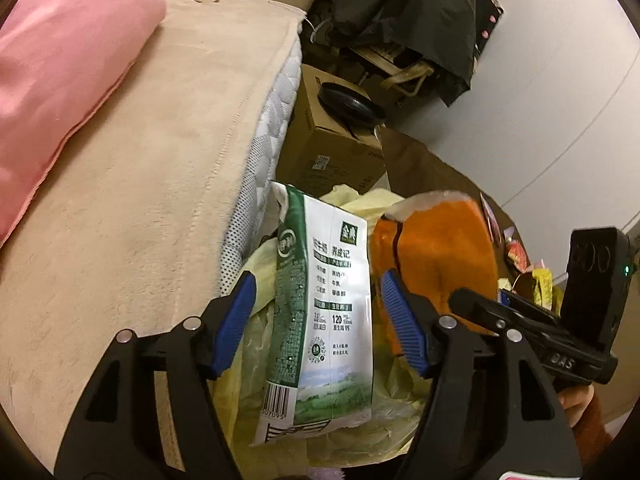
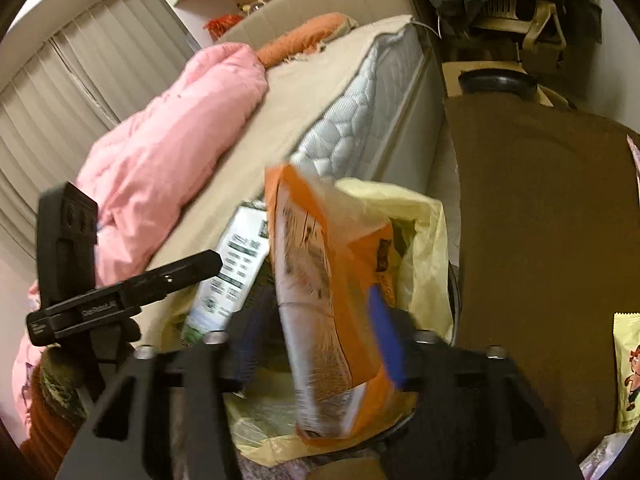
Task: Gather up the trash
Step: 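Open both grippers to drop the carton and orange bag into the bin, then grasp the pink candy wrapper with the left gripper while the right grasps the lilac packet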
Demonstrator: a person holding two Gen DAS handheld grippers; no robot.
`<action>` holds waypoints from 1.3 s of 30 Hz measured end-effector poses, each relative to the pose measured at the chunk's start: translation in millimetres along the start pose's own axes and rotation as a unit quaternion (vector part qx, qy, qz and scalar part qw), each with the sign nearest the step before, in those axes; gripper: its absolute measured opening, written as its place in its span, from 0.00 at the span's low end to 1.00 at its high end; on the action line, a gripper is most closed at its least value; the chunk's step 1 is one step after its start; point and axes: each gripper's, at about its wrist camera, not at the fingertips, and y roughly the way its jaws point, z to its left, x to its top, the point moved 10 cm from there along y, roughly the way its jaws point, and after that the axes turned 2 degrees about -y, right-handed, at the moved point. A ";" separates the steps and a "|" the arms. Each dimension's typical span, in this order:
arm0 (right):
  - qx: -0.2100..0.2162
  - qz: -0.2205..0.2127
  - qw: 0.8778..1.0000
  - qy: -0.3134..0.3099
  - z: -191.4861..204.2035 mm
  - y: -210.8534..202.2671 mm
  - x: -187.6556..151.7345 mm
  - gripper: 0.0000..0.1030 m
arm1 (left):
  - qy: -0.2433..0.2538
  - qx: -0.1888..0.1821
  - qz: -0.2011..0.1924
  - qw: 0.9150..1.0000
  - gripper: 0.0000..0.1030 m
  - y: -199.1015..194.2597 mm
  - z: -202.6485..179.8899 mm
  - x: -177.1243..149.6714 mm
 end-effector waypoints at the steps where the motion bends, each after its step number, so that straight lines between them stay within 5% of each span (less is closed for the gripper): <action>1: -0.001 -0.002 1.000 -0.002 0.4 -2.0 1.0 0.49 | -0.002 0.002 -0.003 1.000 0.60 -1.9 0.8 -0.1; 17: -0.120 -0.059 0.990 -0.047 -58.3 -111.8 5.9 0.61 | 0.017 0.005 -0.034 0.999 0.60 -26.8 -38.3 -1.5; 22: -0.171 -0.073 0.980 -0.063 -89.8 -159.2 -7.5 0.61 | 0.062 0.010 -0.055 0.997 0.60 -32.0 -82.1 -2.8; 29: -0.236 -0.107 0.966 -0.011 -157.8 -227.3 -27.0 0.61 | 0.126 0.008 -0.072 0.989 0.60 -19.4 -159.3 -9.9; 39: -0.314 -0.139 0.939 0.023 -242.9 -290.3 -50.0 0.61 | 0.194 -0.054 -0.033 0.979 0.60 53.0 -269.6 -24.4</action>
